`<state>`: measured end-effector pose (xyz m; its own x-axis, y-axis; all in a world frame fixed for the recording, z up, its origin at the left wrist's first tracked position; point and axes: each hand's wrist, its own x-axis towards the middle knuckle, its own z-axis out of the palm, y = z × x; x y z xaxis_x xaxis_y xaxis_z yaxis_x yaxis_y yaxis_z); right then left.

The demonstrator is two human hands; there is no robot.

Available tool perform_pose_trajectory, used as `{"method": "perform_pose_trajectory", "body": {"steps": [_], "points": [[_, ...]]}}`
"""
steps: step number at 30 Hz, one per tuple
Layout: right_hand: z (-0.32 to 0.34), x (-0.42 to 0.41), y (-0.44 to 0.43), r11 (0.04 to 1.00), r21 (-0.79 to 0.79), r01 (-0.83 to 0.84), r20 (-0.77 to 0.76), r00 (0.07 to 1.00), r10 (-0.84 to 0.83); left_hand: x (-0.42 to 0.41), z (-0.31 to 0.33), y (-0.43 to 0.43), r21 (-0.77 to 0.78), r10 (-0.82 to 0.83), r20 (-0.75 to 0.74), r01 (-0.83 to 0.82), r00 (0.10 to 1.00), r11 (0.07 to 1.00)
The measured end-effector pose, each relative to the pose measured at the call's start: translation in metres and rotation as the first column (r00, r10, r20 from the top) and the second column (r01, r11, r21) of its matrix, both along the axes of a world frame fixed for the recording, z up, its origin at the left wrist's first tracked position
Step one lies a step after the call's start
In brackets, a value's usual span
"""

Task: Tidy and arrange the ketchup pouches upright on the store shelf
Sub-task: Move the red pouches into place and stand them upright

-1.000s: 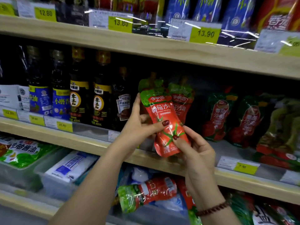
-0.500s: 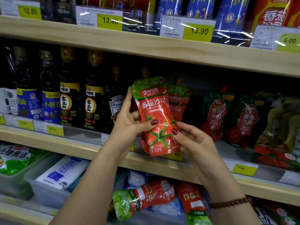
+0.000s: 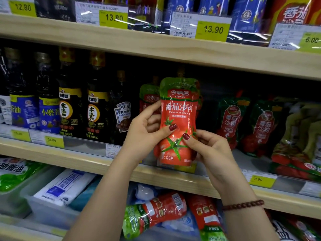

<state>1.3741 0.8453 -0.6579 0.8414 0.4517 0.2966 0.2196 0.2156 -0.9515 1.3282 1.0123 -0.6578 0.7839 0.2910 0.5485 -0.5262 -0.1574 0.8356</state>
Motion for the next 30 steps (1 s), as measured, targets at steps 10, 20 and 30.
{"method": "perform_pose_trajectory", "body": {"steps": [10,20,30], "points": [[-0.009,0.022,0.017,0.952,0.128,0.277,0.058,0.956,-0.286,-0.024,-0.01,0.054,0.503,0.259,-0.172,-0.141,0.951,0.853],[-0.022,0.031,0.034,0.883,-0.147,0.446,0.308,0.869,-0.387,-0.024,-0.023,0.061,0.694,0.426,-0.213,-0.171,0.879,0.7],[-0.017,0.026,0.036,0.856,-0.335,0.394,0.395,0.883,-0.252,-0.026,-0.026,0.061,0.689,0.44,-0.188,-0.202,0.878,0.696]]}}
